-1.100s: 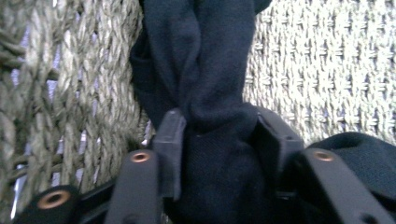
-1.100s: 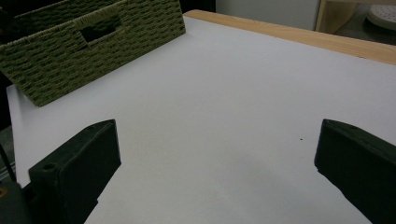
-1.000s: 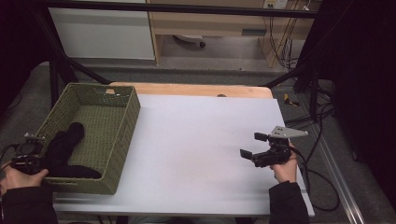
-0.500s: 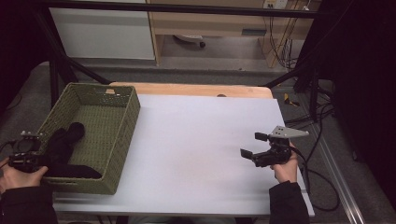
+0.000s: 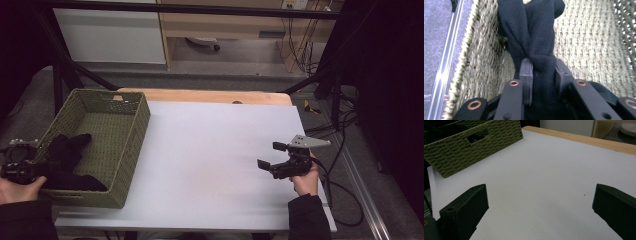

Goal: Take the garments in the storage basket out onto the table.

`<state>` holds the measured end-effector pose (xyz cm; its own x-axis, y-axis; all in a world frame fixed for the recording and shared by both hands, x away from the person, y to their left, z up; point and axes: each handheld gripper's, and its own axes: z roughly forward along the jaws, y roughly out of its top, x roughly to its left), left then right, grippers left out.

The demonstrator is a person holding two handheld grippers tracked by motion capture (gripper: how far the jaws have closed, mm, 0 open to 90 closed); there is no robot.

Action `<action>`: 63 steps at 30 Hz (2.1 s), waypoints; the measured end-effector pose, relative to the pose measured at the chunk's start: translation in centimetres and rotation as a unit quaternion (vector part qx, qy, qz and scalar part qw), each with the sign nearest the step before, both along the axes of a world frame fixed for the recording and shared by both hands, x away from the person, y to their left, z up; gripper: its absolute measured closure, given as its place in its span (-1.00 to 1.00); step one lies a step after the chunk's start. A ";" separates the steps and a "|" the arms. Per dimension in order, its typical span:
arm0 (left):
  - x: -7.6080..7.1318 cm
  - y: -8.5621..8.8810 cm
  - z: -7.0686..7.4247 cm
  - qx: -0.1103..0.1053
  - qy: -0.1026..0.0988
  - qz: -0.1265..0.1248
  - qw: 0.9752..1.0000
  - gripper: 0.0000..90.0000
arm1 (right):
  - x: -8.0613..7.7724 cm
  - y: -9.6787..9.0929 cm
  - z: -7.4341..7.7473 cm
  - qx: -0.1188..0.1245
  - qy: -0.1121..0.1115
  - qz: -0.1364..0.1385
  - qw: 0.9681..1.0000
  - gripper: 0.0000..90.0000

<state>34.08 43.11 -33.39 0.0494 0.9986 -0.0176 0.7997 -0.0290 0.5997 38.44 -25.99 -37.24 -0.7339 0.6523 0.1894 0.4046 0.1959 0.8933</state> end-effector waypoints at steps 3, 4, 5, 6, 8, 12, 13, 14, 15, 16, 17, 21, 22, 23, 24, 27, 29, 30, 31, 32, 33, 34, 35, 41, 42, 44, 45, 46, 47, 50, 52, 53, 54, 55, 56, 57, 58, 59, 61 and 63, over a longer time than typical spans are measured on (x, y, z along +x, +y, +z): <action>-0.2 -0.1 0.4 -0.004 -0.007 -0.004 1.000 0.61 | 0.0 0.0 0.0 0.000 0.000 0.001 1.000 -0.98; -0.3 -0.3 0.8 -0.005 -0.015 -0.005 1.000 0.61 | 0.0 0.0 0.0 0.000 0.000 0.001 1.000 -0.98; -0.3 -0.3 0.8 -0.005 -0.015 -0.005 1.000 0.61 | 0.0 0.0 0.0 0.000 0.000 0.001 1.000 -0.98; -0.5 -0.5 1.2 -0.003 -0.022 -0.009 1.000 0.61 | 0.0 0.0 0.0 0.000 0.000 0.001 1.000 -0.98; -0.7 -0.7 1.5 -0.004 -0.029 -0.013 0.999 0.61 | 0.0 0.1 0.0 0.001 0.001 0.000 1.000 -0.98; -0.9 -0.9 2.0 -0.009 -0.039 -0.019 0.999 0.61 | 0.0 0.1 -0.1 0.000 0.001 0.001 1.000 -0.98; -0.9 -0.9 2.1 -0.008 -0.041 -0.022 0.999 0.61 | 0.0 0.1 -0.1 0.000 0.001 0.001 1.000 -0.98; -1.0 -1.0 2.2 -0.009 -0.044 -0.023 0.999 0.61 | 0.0 0.1 -0.1 0.000 0.001 0.001 1.000 -0.98; -1.0 -1.0 2.4 -0.010 -0.047 -0.025 0.999 0.61 | 0.0 0.1 -0.1 0.000 0.001 0.000 1.000 -0.98; -1.1 -1.1 2.5 -0.016 -0.052 -0.028 0.998 0.61 | 0.0 0.1 -0.1 -0.001 0.000 0.001 1.000 -0.98; -1.1 -1.1 2.5 -0.016 -0.052 -0.028 0.998 0.61 | 0.0 0.1 -0.1 -0.001 0.000 0.001 1.000 -0.98; -1.1 -1.3 2.9 -0.016 -0.059 -0.035 0.998 0.61 | 0.0 0.1 -0.1 -0.001 0.003 0.001 1.000 -0.98; -1.2 -1.4 3.1 -0.015 -0.062 -0.037 0.997 0.61 | 0.0 0.2 -0.1 -0.001 0.003 0.001 1.000 -0.98; -1.2 -1.4 3.1 -0.015 -0.062 -0.037 0.997 0.61 | 0.0 0.2 -0.1 -0.001 0.003 0.001 1.000 -0.98; -1.2 -1.4 3.3 -0.014 -0.064 -0.040 0.997 0.61 | 0.0 0.2 -0.1 -0.002 0.004 0.001 1.000 -0.98; -1.1 -1.7 3.8 -0.015 -0.069 -0.048 0.996 0.61 | 0.1 0.2 -0.2 -0.003 0.003 0.001 1.000 -0.98; -1.1 -1.7 3.9 -0.015 -0.070 -0.051 0.996 0.61 | 0.1 0.2 -0.2 -0.001 0.004 0.000 1.000 -0.98; -1.0 -1.8 4.0 -0.017 -0.071 -0.052 0.996 0.61 | 0.1 0.2 -0.2 -0.001 0.004 0.000 1.000 -0.98; -0.9 -1.9 4.3 -0.018 -0.076 -0.055 0.995 0.61 | 0.1 0.2 -0.2 -0.004 0.003 0.001 1.000 -0.98; -0.9 -1.9 4.3 -0.018 -0.076 -0.055 0.995 0.61 | 0.1 0.2 -0.2 -0.004 0.003 0.001 1.000 -0.98; -0.9 -2.0 4.6 -0.021 -0.081 -0.060 0.995 0.61 | 0.1 0.2 -0.2 -0.004 0.005 0.000 1.000 -0.97; -0.9 -2.0 4.6 -0.021 -0.081 -0.060 0.995 0.61 | 0.1 0.2 -0.2 -0.003 0.005 0.001 1.000 -0.98; -0.9 -2.0 4.8 -0.024 -0.084 -0.061 0.994 0.61 | 0.1 0.2 -0.2 -0.003 0.005 0.001 1.000 -0.98; -0.7 -2.5 5.5 -0.021 -0.089 -0.077 0.993 0.61 | 0.0 0.1 -0.1 0.000 0.002 0.000 1.000 -0.98; -0.6 -2.7 5.8 -0.021 -0.090 -0.084 0.992 0.61 | 0.0 0.1 -0.1 0.000 0.002 0.000 1.000 -0.98; -0.4 -2.8 6.0 -0.021 -0.092 -0.089 0.992 0.61 | 0.0 0.1 -0.1 0.000 0.002 0.000 1.000 -0.98; -0.4 -2.8 6.0 -0.021 -0.092 -0.089 0.992 0.61 | 0.0 0.1 -0.1 0.000 0.002 0.000 1.000 -0.98; -0.3 -2.9 6.2 -0.021 -0.092 -0.092 0.991 0.61 | 0.0 0.1 -0.1 -0.001 0.002 0.000 1.000 -0.98; -0.2 -3.0 6.3 -0.020 -0.091 -0.095 0.991 0.61 | 0.0 0.1 -0.1 0.000 0.002 0.000 1.000 -0.98; 0.2 -3.2 6.7 -0.020 -0.089 -0.101 0.991 0.61 | 0.0 0.0 -0.1 0.000 0.002 0.000 1.000 -0.98; 0.3 -3.3 6.8 -0.019 -0.090 -0.104 0.990 0.61 | 0.0 0.0 -0.1 0.001 0.002 0.000 1.000 -0.98; 0.4 -3.3 6.8 -0.021 -0.090 -0.106 0.990 0.61 | 0.0 0.0 -0.1 0.001 0.002 0.000 1.000 -0.98; 0.6 -3.5 7.0 -0.021 -0.090 -0.110 0.990 0.61 | 0.0 0.0 -0.1 0.000 0.001 0.000 1.000 -0.98; 0.7 -3.6 7.1 -0.021 -0.090 -0.111 0.989 0.61 | 0.0 0.0 -0.1 0.000 0.002 -0.001 1.000 -0.98; 0.7 -3.6 7.1 -0.021 -0.090 -0.111 0.989 0.61 | 0.0 0.0 -0.1 -0.001 0.002 0.000 1.000 -0.98; 0.7 -3.6 7.3 -0.020 -0.090 -0.113 0.989 0.61 | 0.0 0.0 -0.1 -0.001 0.002 0.000 1.000 -0.98; 0.8 -3.7 7.4 -0.019 -0.090 -0.115 0.989 0.61 | 0.0 0.0 -0.1 -0.001 0.002 0.000 1.000 -0.98; 0.9 -3.8 7.6 -0.019 -0.091 -0.118 0.989 0.61 | 0.0 0.1 -0.1 -0.001 0.002 0.000 1.000 -0.98; 1.0 -3.9 7.8 -0.020 -0.092 -0.122 0.988 0.61 | 0.0 0.1 -0.1 -0.002 0.002 0.000 1.000 -0.98; 1.1 -4.0 8.0 -0.020 -0.093 -0.124 0.988 0.61 | 0.0 0.1 -0.1 -0.001 0.002 0.000 1.000 -0.98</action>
